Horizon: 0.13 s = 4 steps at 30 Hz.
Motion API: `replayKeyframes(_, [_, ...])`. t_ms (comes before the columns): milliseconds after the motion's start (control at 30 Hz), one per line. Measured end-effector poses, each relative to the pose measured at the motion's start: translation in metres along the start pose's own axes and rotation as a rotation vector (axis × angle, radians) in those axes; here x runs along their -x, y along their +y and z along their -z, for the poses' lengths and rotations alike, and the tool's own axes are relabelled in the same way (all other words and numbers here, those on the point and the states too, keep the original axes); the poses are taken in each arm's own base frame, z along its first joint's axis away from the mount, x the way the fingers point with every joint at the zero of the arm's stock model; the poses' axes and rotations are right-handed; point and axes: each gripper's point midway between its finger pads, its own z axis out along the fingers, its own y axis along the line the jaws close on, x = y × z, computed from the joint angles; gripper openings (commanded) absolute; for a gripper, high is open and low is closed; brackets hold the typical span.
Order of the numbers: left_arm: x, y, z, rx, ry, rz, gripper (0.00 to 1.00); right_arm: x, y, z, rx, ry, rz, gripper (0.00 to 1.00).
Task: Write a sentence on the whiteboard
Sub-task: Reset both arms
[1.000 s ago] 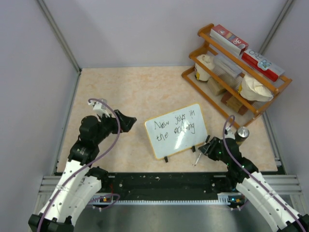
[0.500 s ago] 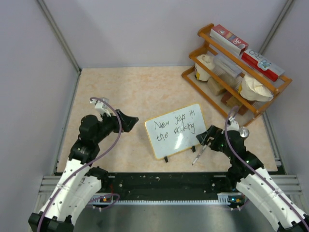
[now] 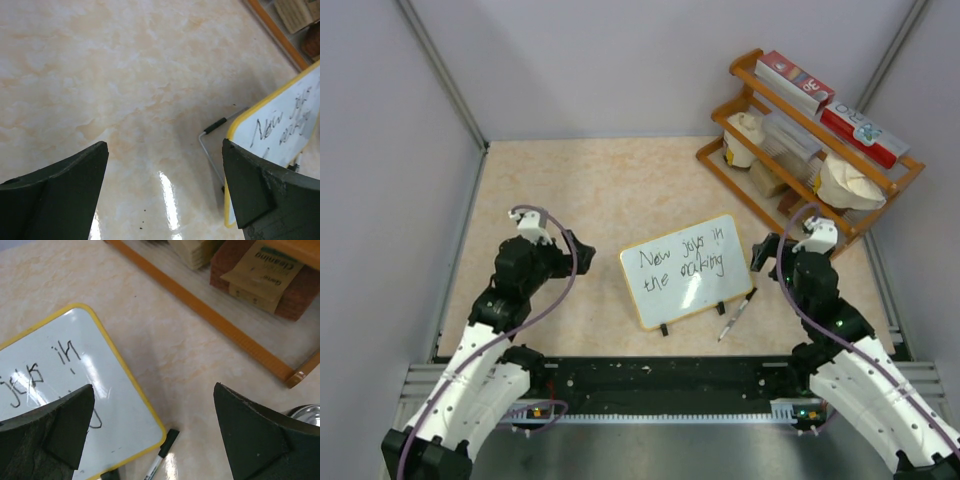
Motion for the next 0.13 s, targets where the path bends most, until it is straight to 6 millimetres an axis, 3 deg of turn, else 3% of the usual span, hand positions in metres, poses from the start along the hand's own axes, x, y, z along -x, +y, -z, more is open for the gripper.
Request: replayKeyframes(133, [-0.003,0.017,-0.002,0.075,-0.014,-0.022,0.99,0.021,-0.018,-0.004,-0.099,-0.103,0.061,0.99])
